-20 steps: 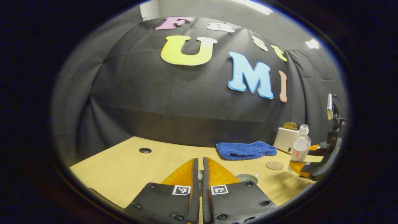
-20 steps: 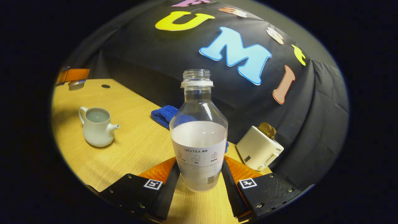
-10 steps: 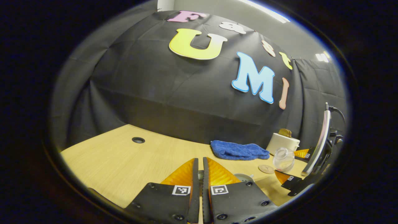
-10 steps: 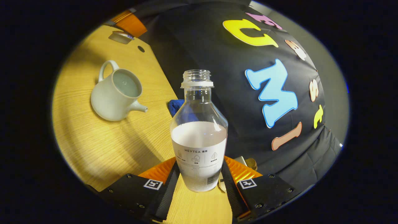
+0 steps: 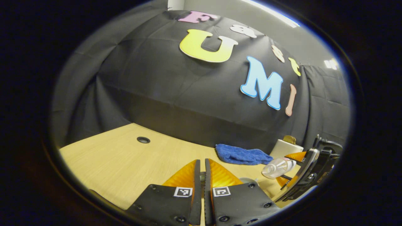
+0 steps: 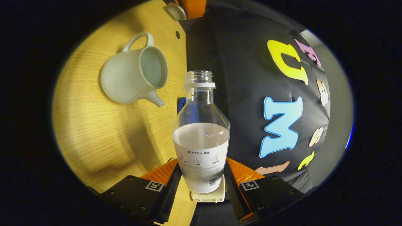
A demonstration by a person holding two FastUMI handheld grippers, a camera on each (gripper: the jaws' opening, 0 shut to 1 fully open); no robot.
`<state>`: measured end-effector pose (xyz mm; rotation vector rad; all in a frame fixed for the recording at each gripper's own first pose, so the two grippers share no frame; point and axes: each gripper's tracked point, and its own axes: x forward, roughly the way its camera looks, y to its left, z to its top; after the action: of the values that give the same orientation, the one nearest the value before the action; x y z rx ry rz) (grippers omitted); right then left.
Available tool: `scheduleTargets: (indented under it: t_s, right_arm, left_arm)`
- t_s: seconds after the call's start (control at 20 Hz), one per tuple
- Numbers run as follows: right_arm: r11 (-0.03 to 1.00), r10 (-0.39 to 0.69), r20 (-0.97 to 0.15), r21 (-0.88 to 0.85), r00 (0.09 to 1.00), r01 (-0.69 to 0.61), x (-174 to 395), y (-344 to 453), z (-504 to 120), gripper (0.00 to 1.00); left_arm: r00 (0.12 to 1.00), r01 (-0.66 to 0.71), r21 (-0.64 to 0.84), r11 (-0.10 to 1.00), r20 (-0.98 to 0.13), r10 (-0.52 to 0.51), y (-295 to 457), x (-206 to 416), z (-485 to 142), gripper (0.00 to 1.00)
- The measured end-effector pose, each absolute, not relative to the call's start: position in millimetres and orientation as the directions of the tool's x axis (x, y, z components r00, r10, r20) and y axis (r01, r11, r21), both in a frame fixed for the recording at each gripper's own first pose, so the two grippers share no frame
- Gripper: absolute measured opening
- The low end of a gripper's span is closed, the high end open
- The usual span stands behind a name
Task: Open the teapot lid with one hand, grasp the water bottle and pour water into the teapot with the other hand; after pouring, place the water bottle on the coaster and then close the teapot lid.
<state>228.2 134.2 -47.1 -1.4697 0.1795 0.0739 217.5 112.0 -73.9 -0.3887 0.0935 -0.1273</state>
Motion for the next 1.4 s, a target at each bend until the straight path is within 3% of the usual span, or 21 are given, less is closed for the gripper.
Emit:
scheduleTargets:
  t_s: [0.35, 1.4]
  right_arm:
    - [-0.125, -0.030, -0.095, -0.987, 0.995, -0.098, 237, 138, -30, 0.74]
    - [-0.460, 0.138, 0.096, -0.875, 0.986, 0.149, 230, 180, 24, 0.74]
  left_arm:
    - [0.987, 0.096, -0.391, 0.915, -0.078, -0.137, 116, 219, -79, 0.12]
    - [0.992, 0.060, -0.451, 0.891, -0.073, -0.104, 133, 220, -78, 0.12]
